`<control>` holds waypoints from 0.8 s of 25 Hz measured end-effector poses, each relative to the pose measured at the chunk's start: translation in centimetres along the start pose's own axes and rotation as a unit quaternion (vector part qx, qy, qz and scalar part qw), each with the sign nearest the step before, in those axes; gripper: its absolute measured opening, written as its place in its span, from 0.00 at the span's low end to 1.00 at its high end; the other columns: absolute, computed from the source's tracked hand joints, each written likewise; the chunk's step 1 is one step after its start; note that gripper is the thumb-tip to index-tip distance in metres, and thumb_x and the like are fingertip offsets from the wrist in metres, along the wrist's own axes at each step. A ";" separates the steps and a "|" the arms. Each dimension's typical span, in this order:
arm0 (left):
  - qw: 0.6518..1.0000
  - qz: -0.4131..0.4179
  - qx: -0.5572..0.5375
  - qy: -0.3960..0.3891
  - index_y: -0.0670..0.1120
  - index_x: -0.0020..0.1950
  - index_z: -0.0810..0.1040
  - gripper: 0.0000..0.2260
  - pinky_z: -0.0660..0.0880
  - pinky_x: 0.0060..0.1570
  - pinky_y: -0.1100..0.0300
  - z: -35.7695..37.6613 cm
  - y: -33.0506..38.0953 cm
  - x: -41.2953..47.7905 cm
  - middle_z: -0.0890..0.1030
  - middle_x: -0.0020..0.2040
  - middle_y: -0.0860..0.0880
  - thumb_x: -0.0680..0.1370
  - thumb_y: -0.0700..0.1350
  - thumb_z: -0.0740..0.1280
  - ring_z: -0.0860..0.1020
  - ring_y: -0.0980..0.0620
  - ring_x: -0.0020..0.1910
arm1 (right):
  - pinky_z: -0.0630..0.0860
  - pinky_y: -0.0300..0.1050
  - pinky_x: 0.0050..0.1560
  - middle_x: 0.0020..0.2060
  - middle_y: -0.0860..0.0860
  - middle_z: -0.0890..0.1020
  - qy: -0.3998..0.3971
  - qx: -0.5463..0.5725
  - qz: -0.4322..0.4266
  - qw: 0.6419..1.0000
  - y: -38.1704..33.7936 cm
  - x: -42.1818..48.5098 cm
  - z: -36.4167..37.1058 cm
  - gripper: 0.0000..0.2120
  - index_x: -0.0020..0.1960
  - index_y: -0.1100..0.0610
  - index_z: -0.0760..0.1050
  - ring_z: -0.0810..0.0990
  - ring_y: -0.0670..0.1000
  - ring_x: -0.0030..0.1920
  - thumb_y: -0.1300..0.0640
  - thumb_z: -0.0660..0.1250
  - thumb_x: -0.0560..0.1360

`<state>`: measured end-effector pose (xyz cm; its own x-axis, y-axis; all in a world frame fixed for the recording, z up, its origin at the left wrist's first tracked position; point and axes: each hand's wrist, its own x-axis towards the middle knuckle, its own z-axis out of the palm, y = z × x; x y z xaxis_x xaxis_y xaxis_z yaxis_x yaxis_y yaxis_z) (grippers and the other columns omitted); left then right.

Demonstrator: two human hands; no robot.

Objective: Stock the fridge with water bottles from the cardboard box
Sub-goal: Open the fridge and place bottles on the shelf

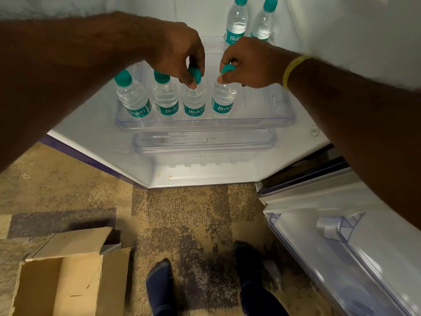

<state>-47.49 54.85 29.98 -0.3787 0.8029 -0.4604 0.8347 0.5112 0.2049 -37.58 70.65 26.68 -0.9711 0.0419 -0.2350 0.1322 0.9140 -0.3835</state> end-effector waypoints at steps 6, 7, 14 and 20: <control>1.000 0.004 0.005 0.003 0.44 0.63 0.79 0.17 0.68 0.51 0.56 0.0 -0.1 0.0 0.78 0.48 0.50 0.76 0.49 0.70 0.75 0.50 0.46 | 0.76 0.44 0.54 0.58 0.54 0.79 0.000 -0.003 0.001 1.000 0.0 0.1 0.0 0.20 0.63 0.59 0.76 0.76 0.51 0.47 0.48 0.68 0.77; 1.000 0.007 0.006 0.003 0.44 0.63 0.79 0.17 0.69 0.51 0.56 0.0 -0.1 0.0 0.80 0.50 0.49 0.76 0.49 0.71 0.76 0.49 0.46 | 0.75 0.44 0.53 0.58 0.54 0.80 0.003 0.001 0.002 1.000 0.0 0.1 0.0 0.20 0.63 0.59 0.77 0.76 0.51 0.46 0.47 0.68 0.77; 1.000 0.017 0.012 -0.014 0.45 0.65 0.77 0.19 0.71 0.54 0.54 -0.1 -0.2 -0.3 0.81 0.58 0.47 0.75 0.48 0.72 0.79 0.47 0.49 | 0.74 0.45 0.57 0.57 0.53 0.80 0.012 -0.003 0.012 1.000 0.2 0.1 0.6 0.25 0.62 0.57 0.76 0.76 0.50 0.51 0.40 0.68 0.75; 0.998 -0.025 0.027 0.058 0.47 0.69 0.73 0.25 0.70 0.63 0.47 -1.8 -0.3 0.5 0.79 0.61 0.47 0.76 0.59 0.66 0.77 0.44 0.58 | 0.78 0.49 0.56 0.52 0.61 0.82 0.179 0.009 0.078 0.981 2.3 0.5 -1.2 0.20 0.61 0.65 0.76 0.81 0.59 0.51 0.49 0.59 0.81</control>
<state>-48.66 55.64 31.23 -0.4615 0.8083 -0.3656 0.8329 0.5367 0.1352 -38.01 73.25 26.77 -0.9456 0.3232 0.0360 0.2853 0.8776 -0.3852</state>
